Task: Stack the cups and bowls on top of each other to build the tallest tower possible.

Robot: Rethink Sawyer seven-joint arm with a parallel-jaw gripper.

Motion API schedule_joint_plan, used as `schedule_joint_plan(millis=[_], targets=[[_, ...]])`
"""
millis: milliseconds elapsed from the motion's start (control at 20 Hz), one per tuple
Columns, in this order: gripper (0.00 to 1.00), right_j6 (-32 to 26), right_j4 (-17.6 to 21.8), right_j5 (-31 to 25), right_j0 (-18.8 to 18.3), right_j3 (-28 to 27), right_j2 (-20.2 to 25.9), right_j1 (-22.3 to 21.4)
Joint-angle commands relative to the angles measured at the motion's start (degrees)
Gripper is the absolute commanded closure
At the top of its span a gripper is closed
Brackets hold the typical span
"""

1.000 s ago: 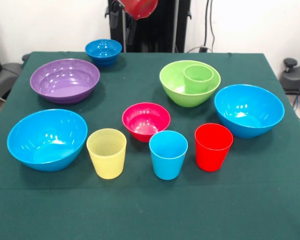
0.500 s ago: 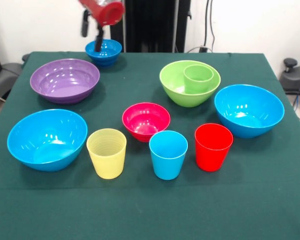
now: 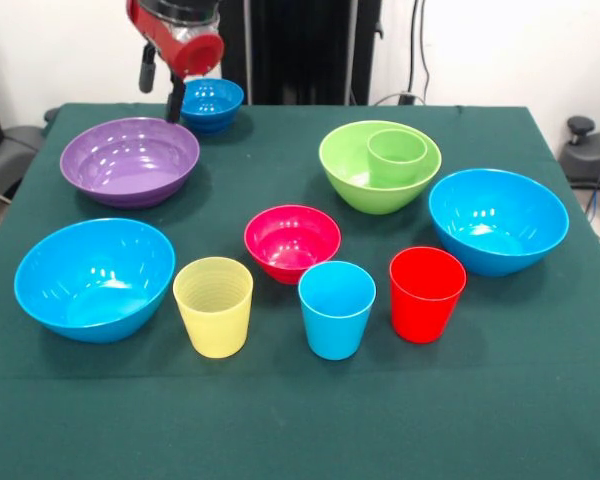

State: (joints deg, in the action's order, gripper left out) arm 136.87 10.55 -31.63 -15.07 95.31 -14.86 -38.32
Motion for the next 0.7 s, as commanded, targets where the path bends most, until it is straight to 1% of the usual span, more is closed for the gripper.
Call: schedule_joint_plan(millis=[50,100,200,250,350,550,700], targets=[[0.0,-0.16,2.69,0.68,2.28,1.17,5.44,4.9],[0.0,-0.63,3.36,-0.16,3.01,0.65,4.71,4.89],[0.0,-2.35,4.47,-5.28,4.38,-1.29,3.28,5.27],[0.0,-2.15,4.7,-5.59,4.95,-1.55,2.69,5.32],[0.0,0.62,4.18,-2.11,6.04,-0.96,1.75,5.39],[0.0,-0.92,3.34,-6.44,6.71,-2.93,1.37,4.89],[0.0,-2.39,3.49,-7.98,7.17,-3.65,1.27,4.31]])
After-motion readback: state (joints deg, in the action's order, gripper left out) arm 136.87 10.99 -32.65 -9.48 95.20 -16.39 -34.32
